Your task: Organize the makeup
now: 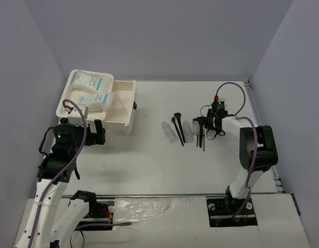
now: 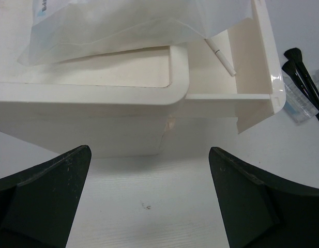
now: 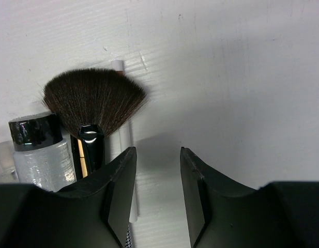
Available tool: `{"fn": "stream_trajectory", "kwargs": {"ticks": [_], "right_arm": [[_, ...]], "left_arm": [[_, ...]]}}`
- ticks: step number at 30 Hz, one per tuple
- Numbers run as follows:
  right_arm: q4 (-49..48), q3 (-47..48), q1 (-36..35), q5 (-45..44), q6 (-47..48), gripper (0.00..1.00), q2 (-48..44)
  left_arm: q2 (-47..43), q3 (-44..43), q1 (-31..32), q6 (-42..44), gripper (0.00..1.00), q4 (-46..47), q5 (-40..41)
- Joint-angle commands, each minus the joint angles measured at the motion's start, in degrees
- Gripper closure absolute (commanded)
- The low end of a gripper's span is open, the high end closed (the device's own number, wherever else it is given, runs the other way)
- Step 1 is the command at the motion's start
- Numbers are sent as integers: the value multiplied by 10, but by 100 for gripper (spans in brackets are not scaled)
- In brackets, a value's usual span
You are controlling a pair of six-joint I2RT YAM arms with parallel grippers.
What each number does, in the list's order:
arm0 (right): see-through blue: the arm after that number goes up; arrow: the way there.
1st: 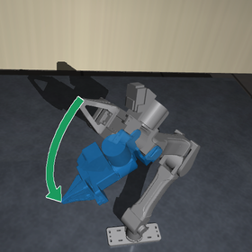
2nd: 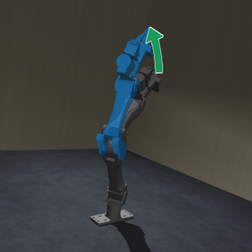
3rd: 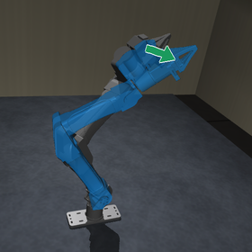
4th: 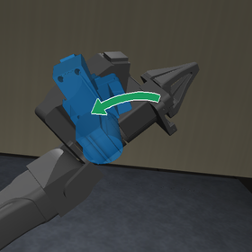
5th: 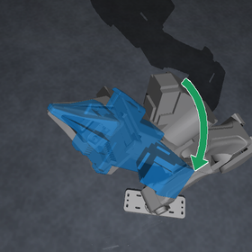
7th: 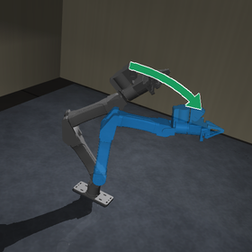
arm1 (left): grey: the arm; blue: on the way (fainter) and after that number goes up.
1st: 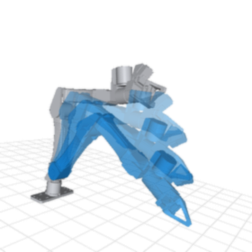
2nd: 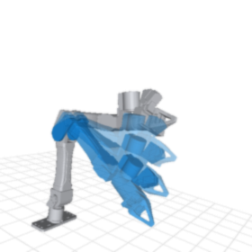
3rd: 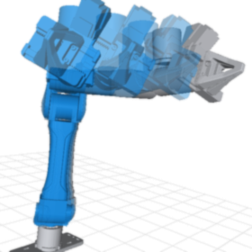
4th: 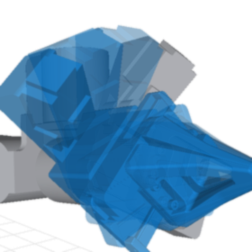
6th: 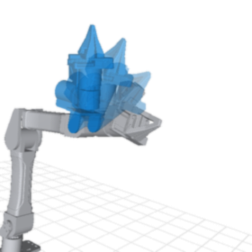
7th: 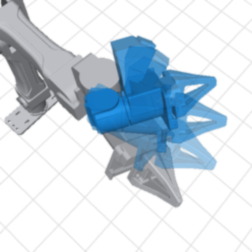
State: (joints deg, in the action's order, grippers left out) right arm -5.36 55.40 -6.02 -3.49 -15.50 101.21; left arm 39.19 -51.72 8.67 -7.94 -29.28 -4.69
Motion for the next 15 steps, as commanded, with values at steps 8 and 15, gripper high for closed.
{"fn": "stream_trajectory", "kwargs": {"ticks": [8, 15], "right_arm": [[-30, 17, -2, 17, 11, 64, -40], [-29, 17, -5, 22, 9, 64, -21]], "left_arm": [[4, -14, 1, 2, 3, 38, -8], [6, -14, 0, 1, 3, 38, -7]]}}
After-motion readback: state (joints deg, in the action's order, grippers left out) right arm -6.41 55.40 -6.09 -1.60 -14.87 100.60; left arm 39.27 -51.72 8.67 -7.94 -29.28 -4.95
